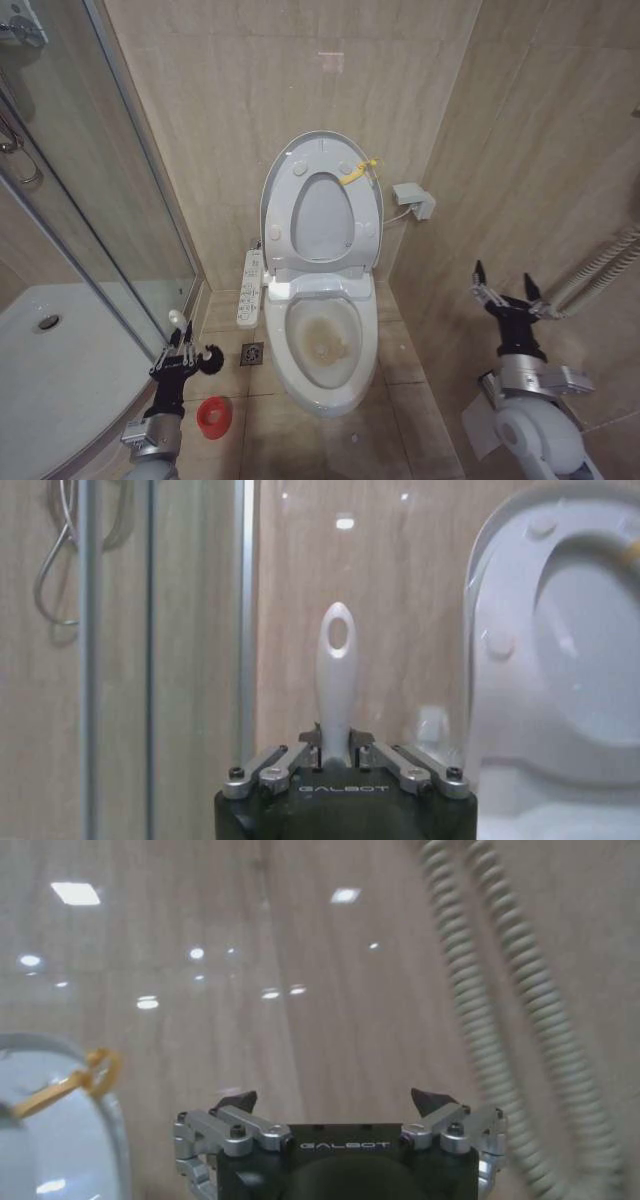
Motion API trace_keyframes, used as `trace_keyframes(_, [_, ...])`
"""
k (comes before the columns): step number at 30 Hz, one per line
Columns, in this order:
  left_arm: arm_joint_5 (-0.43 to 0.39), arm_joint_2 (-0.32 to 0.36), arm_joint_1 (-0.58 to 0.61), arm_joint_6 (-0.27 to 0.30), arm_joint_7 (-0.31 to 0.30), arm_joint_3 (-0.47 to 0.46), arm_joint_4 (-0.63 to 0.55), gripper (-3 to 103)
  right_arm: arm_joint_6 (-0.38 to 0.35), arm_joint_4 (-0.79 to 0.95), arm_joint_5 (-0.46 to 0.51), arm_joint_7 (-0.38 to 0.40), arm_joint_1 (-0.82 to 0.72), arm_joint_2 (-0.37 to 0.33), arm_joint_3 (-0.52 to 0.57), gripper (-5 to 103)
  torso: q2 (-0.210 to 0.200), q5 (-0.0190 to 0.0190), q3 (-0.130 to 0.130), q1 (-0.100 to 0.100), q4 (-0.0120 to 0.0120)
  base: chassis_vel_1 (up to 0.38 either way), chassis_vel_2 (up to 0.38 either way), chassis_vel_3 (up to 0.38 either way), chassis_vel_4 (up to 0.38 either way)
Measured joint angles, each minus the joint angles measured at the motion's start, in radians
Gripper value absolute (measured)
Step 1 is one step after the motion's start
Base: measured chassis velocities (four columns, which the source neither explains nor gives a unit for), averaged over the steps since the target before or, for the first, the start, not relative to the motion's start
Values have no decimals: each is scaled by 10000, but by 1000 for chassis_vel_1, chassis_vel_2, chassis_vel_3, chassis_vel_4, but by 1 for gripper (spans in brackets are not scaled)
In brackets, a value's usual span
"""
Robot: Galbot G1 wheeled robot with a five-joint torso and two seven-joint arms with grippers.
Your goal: Open the toilet lid, clean the toilet bowl with a toilet brush, close the toilet lid, and flush.
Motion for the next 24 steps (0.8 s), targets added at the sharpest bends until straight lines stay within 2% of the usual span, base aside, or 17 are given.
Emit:
trace_keyframes(7, [-243, 173, -298, 259, 29, 524, -1010, 18, -29, -234, 230, 2, -27, 1, 767, 100, 0, -2, 0, 0, 1, 0, 0, 0, 0])
trace_keyframes(12, [-486, 315, -797, 502, 220, 1035, -1745, 18, -32, -422, 208, -30, -135, 101, 1008, 100, 0, -1, 0, 0, 16, 0, 0, 0, 0])
trace_keyframes(15, [-773, 339, -1128, 560, 489, 1412, -2086, 18, -29, -588, 34, -28, -139, 166, 1005, 100, 1, -6, -1, -1, 7, 0, 0, 0, 0])
trace_keyframes(16, [-773, 339, -1128, 560, 489, 1412, -2086, 18, -29, -588, 34, -28, -139, 166, 1005, 100, 1, -6, -1, -1, 7, 0, 0, 0, 0])
trace_keyframes(19, [-1098, 301, -1674, 504, 1029, 1927, -1706, 18, -28, -744, -172, -28, -212, 236, 961, 100, 1, -6, -1, -1, 2, 0, 0, 0, 0])
trace_keyframes(21, [-1175, 187, -2095, 94, 1618, 2319, -885, 18, -25, -890, -299, -22, -228, 294, 920, 100, 1, -10, -1, -1, 3, 0, 0, 0, 0])
trace_keyframes(22, [-1175, 187, -2095, 94, 1618, 2319, -885, 18, -25, -890, -299, -22, -228, 294, 920, 100, 1, -10, -1, -1, 3, 0, 0, 0, 0])
trace_keyframes(24, [-1255, 84, -2474, -410, 2101, 2747, -158, 18, -25, -1008, -396, 6, -245, 322, 830, 100, 1, -3, 0, -1, 0, 0, 0, 0, 0])
